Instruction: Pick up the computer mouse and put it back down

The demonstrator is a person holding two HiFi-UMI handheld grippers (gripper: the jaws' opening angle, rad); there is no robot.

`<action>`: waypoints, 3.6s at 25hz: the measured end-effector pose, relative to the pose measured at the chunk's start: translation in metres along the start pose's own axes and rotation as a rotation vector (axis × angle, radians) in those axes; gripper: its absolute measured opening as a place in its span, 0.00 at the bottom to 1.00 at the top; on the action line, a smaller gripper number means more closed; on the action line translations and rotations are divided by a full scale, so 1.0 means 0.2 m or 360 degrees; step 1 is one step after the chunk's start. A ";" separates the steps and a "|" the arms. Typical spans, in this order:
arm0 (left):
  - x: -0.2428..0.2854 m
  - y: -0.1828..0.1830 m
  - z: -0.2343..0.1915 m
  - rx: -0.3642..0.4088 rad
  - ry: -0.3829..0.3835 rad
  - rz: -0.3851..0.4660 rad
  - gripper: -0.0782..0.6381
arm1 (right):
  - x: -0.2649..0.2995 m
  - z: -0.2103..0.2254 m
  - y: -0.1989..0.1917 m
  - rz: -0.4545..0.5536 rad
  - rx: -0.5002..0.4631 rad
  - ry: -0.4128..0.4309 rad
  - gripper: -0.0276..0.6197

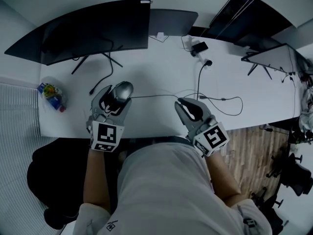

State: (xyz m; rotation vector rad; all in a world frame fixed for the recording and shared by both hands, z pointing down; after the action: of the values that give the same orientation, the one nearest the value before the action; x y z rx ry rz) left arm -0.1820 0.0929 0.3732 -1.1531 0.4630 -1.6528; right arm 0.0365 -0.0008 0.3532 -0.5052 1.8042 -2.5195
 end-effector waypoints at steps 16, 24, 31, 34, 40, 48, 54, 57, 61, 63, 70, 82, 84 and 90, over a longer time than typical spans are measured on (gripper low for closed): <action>0.00 0.00 0.00 -0.0003 0.0005 0.0002 0.57 | -0.04 0.00 -0.01 0.0002 0.0015 -0.0036 0.12; 0.15 0.02 0.06 0.0027 -0.0123 0.0028 0.57 | -0.18 0.07 -0.04 0.0020 0.0047 -0.0185 0.12; 0.35 0.01 0.17 0.0065 -0.0274 0.0021 0.57 | -0.36 0.15 -0.08 0.0030 0.0096 -0.0364 0.12; 0.46 0.00 0.22 0.0066 -0.0336 0.0011 0.57 | -0.44 0.18 -0.11 0.0027 0.0119 -0.0442 0.12; 0.65 -0.06 0.31 0.0074 -0.0456 -0.0029 0.57 | -0.57 0.23 -0.14 0.0011 0.0159 -0.0594 0.12; 0.89 -0.15 0.41 0.0060 -0.0565 -0.0057 0.57 | -0.70 0.27 -0.19 -0.0022 0.0203 -0.0761 0.12; 1.03 -0.26 0.47 0.0054 -0.0631 -0.0125 0.57 | -0.76 0.29 -0.21 -0.0038 0.0232 -0.0864 0.12; 1.09 -0.31 0.51 0.0057 -0.0655 -0.0165 0.57 | -0.78 0.30 -0.22 -0.0045 0.0242 -0.0904 0.12; 1.15 -0.37 0.55 0.0042 -0.0684 -0.0202 0.57 | -0.80 0.30 -0.23 -0.0061 0.0251 -0.0946 0.12; 1.17 -0.39 0.57 0.0035 -0.0696 -0.0217 0.57 | -0.80 0.31 -0.23 -0.0065 0.0257 -0.0961 0.12; 1.24 -0.46 0.61 0.0035 -0.0723 -0.0255 0.57 | -0.81 0.31 -0.24 -0.0088 0.0272 -0.0995 0.12; 1.26 -0.49 0.64 0.0072 -0.0737 -0.0270 0.57 | -0.81 0.31 -0.24 -0.0098 0.0269 -0.0994 0.12; 1.26 -0.49 0.64 0.0080 -0.0735 -0.0263 0.57 | -0.82 0.31 -0.24 -0.0098 0.0269 -0.0993 0.12; 1.25 -0.46 0.63 0.0134 -0.0728 -0.0240 0.57 | -0.81 0.30 -0.24 -0.0094 0.0263 -0.0975 0.12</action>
State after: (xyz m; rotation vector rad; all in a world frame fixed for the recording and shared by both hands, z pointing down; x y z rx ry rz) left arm -0.1265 -0.0627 0.6173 -1.4784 0.0156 -1.4556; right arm 0.2152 -0.0103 0.3735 -1.1719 1.3561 -2.1675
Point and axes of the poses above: the fingertips, and each gripper's own axes: x forward along the fingers, z to its right, y out of its top, the point moved 5 cm from there along -x, backward along the fingers, and after that the axes turned 11 degrees about x, right-handed, at the moved point
